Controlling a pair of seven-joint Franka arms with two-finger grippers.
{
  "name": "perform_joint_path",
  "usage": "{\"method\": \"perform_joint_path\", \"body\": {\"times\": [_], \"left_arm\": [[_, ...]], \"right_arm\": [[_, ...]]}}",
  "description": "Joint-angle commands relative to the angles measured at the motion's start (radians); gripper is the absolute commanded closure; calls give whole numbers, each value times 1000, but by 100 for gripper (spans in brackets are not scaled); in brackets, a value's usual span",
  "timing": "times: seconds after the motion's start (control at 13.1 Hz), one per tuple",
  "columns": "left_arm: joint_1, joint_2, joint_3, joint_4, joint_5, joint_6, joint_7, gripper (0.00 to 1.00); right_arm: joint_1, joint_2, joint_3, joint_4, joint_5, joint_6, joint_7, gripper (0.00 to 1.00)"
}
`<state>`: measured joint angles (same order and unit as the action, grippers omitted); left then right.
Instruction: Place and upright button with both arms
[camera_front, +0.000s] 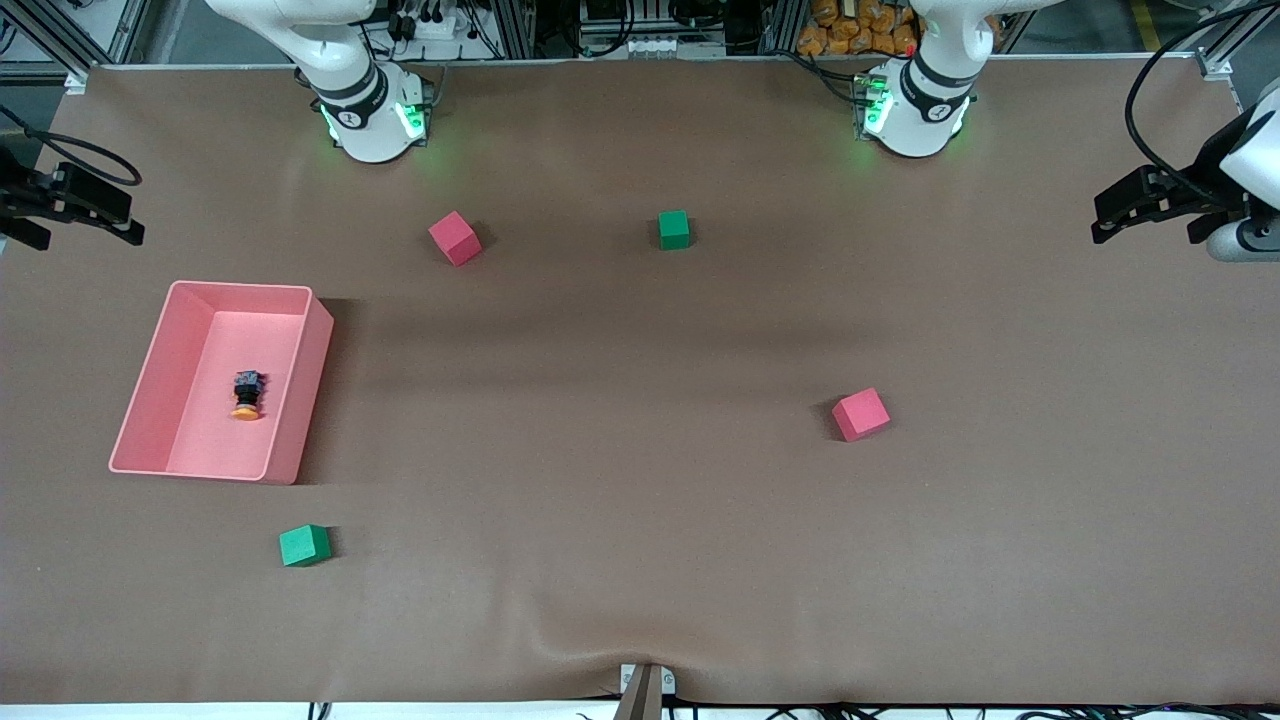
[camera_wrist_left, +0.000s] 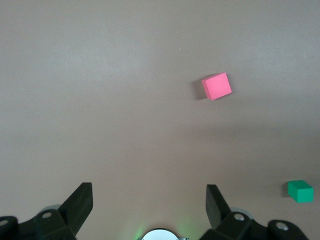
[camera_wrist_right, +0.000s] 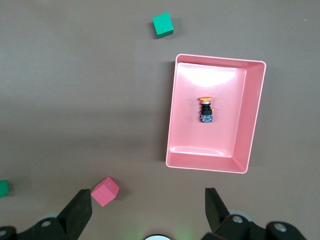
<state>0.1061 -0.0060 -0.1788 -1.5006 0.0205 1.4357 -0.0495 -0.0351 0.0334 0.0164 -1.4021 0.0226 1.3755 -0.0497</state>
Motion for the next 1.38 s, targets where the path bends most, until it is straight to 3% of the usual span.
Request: {"method": "perform_joint_path", "body": {"times": [0.0, 0.31, 0.61, 0.84, 1.3], "left_arm": [[6, -20, -4, 5, 19, -21, -9, 0], [6, -45, -10, 3, 19, -35, -33, 0], [4, -40, -10, 6, 21, -32, -23, 0], [6, -40, -10, 6, 19, -32, -21, 0], [7, -9, -2, 6, 18, -29, -18, 0]], "right_arm": [[-6, 23, 4, 8, 10, -3, -5, 0], [-6, 133, 4, 14, -24, 11, -7, 0], [-57, 253, -1, 6, -67, 153, -10, 0], [-107, 325, 0, -5, -92, 181, -12, 0], [-184, 322, 4, -294, -60, 503, -125, 0]]}}
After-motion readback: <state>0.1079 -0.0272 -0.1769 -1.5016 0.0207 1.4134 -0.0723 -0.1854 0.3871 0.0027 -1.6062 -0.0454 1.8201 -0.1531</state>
